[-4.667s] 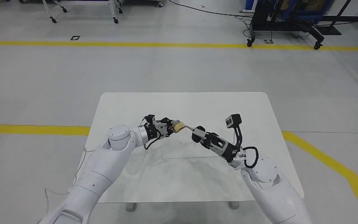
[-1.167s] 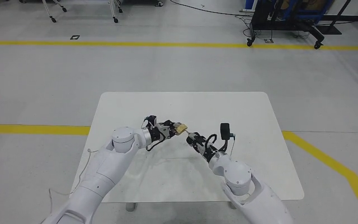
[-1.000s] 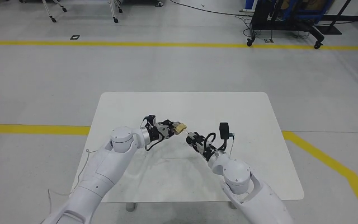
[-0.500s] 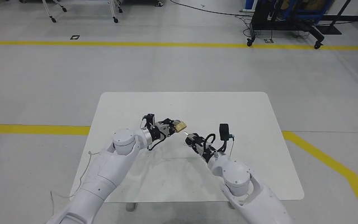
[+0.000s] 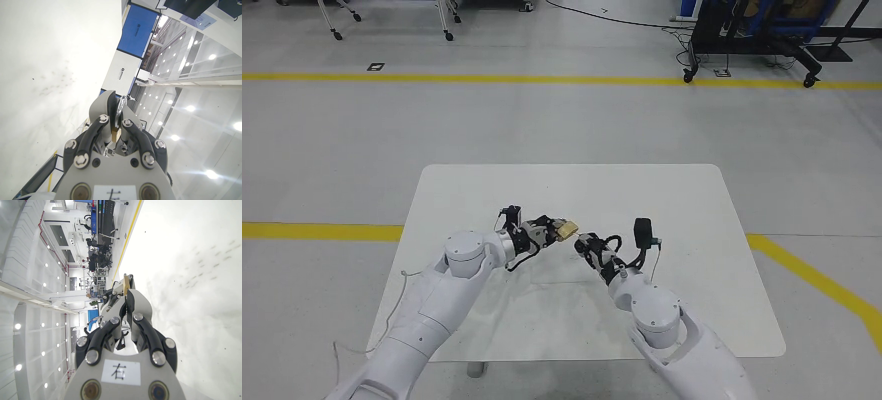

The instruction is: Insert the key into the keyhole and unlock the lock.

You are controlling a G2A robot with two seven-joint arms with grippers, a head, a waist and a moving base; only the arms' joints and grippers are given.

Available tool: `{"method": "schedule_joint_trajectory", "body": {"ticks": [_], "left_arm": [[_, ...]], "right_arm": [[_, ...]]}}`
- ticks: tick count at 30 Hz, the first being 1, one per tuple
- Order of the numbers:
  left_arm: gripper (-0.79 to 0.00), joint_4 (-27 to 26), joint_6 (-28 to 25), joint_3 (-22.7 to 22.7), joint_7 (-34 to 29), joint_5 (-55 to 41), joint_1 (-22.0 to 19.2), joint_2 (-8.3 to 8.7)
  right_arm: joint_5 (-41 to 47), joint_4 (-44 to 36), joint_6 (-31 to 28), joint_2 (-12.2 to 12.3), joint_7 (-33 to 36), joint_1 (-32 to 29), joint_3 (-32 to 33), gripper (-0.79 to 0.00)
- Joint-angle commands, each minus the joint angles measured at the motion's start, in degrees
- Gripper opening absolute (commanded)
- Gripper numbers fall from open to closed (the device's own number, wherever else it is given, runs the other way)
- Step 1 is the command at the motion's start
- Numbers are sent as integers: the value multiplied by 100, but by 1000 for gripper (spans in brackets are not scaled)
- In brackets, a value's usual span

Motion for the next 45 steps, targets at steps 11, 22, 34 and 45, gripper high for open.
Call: {"method": "schedule_joint_trajectory", "body": {"ticks": [11, 22, 34, 45], "left_arm": [[-785, -10, 65, 10, 36, -9, 18, -42], [-785, -20, -14, -65, -142, 16, 49, -39], [-785, 9, -113, -229, 81, -322, 53, -86], [-785, 57, -495, -276, 120, -576, 94, -154]], "right_arm": [[-189, 58, 113, -82, -120, 58, -150, -785], [-136, 146, 241, -168, -102, 191, -184, -437], [-107, 111, 243, -170, -81, 163, -145, 0], [1286, 48, -821, -64, 1635, -218, 672, 0]]}}
